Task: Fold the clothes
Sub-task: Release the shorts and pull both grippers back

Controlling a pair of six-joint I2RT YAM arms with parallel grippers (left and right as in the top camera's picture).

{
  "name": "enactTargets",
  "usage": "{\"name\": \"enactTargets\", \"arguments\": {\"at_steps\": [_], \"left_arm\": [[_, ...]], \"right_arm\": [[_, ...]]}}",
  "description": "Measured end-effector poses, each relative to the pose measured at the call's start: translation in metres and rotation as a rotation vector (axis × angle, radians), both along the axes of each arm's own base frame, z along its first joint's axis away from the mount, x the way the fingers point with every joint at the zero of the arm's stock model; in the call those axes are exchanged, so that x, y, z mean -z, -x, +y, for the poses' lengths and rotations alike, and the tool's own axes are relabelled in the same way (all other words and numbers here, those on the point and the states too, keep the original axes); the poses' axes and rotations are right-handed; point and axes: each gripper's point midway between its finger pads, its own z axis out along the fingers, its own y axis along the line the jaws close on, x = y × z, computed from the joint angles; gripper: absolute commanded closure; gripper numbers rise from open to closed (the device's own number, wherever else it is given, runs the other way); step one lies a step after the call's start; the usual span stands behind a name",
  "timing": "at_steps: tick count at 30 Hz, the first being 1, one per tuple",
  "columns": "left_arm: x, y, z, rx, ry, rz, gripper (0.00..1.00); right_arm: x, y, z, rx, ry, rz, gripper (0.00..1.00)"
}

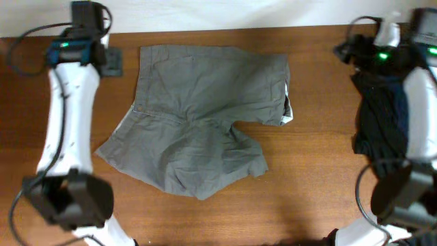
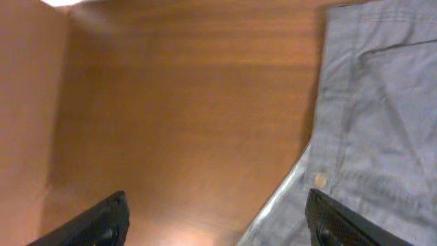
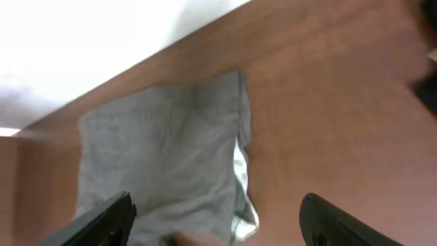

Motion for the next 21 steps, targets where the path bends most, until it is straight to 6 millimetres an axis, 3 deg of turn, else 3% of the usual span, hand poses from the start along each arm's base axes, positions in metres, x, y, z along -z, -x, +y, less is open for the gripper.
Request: {"name": "enactTargets", "arguments": {"at_steps": [4, 9, 13, 17, 20, 21], "left_arm": [[-0.053, 0.048, 0.009, -0.043, 0.018, -0.061, 0.17], [-0.124, 0.117, 0.001, -0.03, 0.068, -0.202, 0.17], [-0.159, 0.173, -0.01, -0.004, 0.094, -0.283, 0.17], [-0.162, 0.218, -0.022, -0.003, 0.16, -0.277, 0.16], [-0.152, 0.23, -0.031, 0.002, 0.219, -0.236, 0.16], [-0.149, 0.23, -0.032, 0.001, 0.227, -0.229, 0.16]], "right_arm": [[-0.034, 0.038, 0.009, -0.034, 0.008, -0.017, 0.19], [-0.069, 0.084, 0.028, -0.084, 0.038, -0.045, 0.19], [-0.087, 0.121, 0.042, -0.097, 0.047, -0.041, 0.19], [-0.092, 0.164, 0.055, -0.097, 0.049, 0.02, 0.19], [-0.092, 0.19, 0.067, -0.113, 0.083, 0.066, 0.19], [-0.09, 0.19, 0.071, -0.13, 0.091, 0.066, 0.23]]}}
